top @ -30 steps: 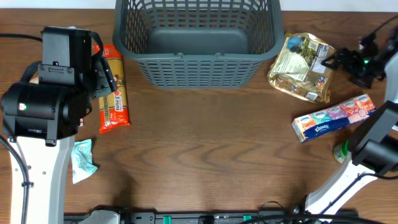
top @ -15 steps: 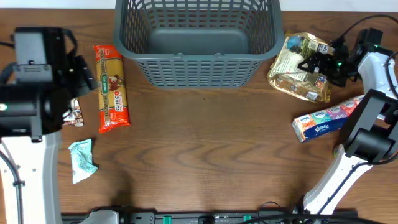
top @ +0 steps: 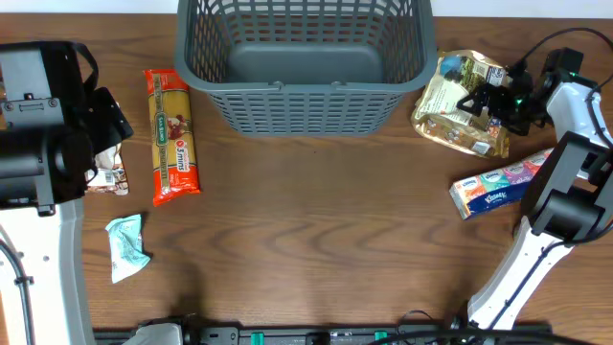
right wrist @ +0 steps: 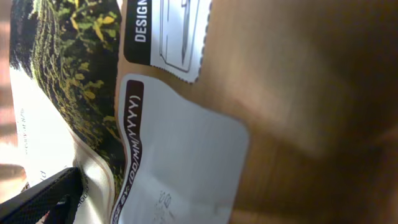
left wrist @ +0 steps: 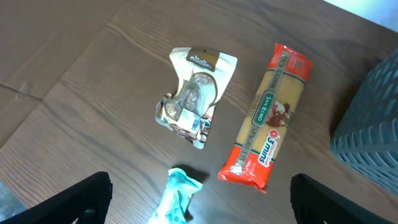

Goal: Pack container
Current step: 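Reach the right gripper to the gold foil pouch and grasp it, then lift the gold pouch with the right gripper and drop it into the basket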

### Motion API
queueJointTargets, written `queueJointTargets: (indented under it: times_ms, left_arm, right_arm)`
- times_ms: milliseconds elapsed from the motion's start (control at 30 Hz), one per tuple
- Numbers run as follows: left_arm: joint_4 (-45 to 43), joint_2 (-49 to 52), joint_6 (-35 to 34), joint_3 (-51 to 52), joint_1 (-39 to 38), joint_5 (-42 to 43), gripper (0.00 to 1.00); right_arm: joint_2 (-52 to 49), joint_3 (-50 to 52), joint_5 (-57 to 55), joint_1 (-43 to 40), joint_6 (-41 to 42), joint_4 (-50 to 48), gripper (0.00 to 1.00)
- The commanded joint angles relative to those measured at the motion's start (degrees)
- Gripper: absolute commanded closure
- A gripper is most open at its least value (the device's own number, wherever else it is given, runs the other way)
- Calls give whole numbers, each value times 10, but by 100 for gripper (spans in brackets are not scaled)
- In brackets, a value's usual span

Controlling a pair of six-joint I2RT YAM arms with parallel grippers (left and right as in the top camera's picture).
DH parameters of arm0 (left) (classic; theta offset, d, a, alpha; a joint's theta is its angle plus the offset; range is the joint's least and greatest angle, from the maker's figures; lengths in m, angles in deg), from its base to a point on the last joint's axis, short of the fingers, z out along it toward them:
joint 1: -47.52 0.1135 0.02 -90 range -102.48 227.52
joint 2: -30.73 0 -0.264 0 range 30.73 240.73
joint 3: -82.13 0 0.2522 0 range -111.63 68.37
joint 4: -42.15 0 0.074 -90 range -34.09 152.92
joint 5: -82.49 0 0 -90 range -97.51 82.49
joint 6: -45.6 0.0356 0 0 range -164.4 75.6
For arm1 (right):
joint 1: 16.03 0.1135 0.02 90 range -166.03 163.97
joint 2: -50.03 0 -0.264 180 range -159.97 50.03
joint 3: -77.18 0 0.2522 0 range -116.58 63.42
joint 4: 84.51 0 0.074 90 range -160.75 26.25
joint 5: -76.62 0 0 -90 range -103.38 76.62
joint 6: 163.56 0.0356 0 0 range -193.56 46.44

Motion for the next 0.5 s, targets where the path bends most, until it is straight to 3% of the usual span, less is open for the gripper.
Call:
queueJointTargets:
  times_ms: [0, 100, 133, 233, 467]
  left_arm:
    - [3, 3, 3, -9, 3, -7, 9]
    - [3, 3, 3, -9, 3, -7, 9]
    - [3, 3, 4, -9, 3, -7, 9]
    - [3, 3, 4, -9, 3, -7, 9]
    - [4, 3, 10, -9, 3, -7, 9]
  right_arm:
    - [-48, 10, 4, 8, -7, 7, 9]
    - [-44, 10, 13, 8, -5, 12, 47]
    - [-43, 10, 17, 8, -5, 15, 55]
    - [-37, 8, 35, 8, -4, 28, 99]
    - [42, -5, 1, 9, 22, 59, 99]
